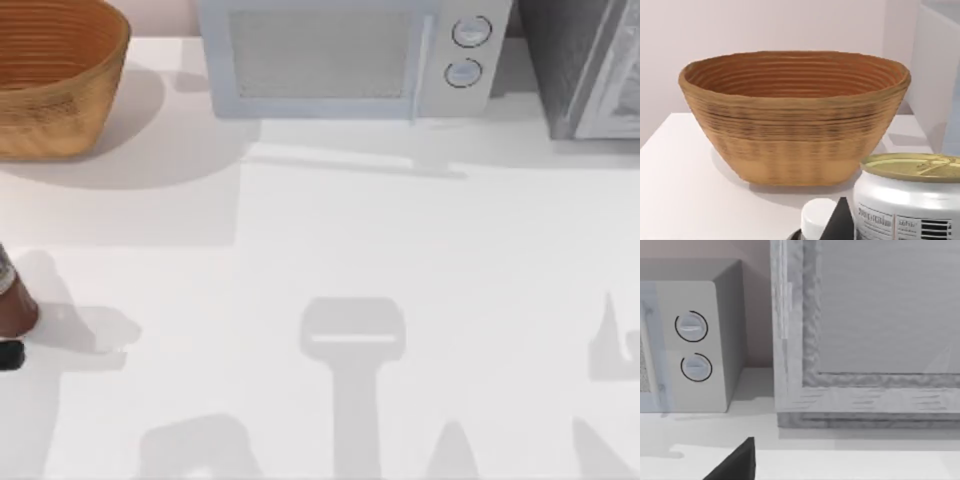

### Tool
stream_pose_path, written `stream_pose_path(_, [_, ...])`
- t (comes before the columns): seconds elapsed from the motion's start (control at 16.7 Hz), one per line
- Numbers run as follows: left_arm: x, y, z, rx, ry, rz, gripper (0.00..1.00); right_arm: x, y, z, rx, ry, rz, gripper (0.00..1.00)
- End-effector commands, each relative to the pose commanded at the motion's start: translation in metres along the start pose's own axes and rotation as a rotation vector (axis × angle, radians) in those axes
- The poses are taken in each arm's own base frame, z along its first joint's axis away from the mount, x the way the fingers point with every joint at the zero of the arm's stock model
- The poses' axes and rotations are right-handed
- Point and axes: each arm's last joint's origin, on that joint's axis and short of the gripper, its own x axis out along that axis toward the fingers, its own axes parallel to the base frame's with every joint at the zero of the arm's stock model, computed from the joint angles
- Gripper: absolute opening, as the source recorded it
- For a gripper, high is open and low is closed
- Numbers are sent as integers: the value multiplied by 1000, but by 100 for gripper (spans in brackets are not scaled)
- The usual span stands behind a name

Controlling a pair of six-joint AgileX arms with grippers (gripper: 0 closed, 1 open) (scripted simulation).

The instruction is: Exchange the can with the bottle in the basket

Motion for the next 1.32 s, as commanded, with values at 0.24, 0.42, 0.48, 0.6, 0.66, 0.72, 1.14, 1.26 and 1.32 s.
stream_pose_path(0.24, [0, -1, -17, -8, -51, -19, 0, 0, 0, 0, 0, 0, 0, 100])
stream_pose_path(0.42, [0, -1, -17, -8, -51, -19, 0, 0, 0, 0, 0, 0, 0, 100])
stream_pose_path(0.48, [0, -1, -18, -6, -45, -17, 0, 0, 0, 0, 0, 0, 0, 100])
stream_pose_path(0.6, [1, -1, -17, -6, -40, -19, 0, 0, 0, 0, 0, 0, 0, 100])
stream_pose_path(0.66, [1, -1, -17, -6, -32, -24, 0, 0, 0, 0, 0, 0, 0, 100])
stream_pose_path(0.72, [3, -1, -16, -6, -21, -33, 0, 0, 0, 0, 0, 0, 0, 100])
stream_pose_path(1.14, [30, -13, 30, 1, -5, -260, 0, 0, 0, 0, 0, 0, 0, 100])
stream_pose_path(1.26, [48, -21, 48, 6, -19, -368, 0, 0, 0, 0, 0, 0, 0, 100])
stream_pose_path(1.32, [60, -26, 57, 9, -28, -428, 0, 0, 0, 0, 0, 0, 0, 100])
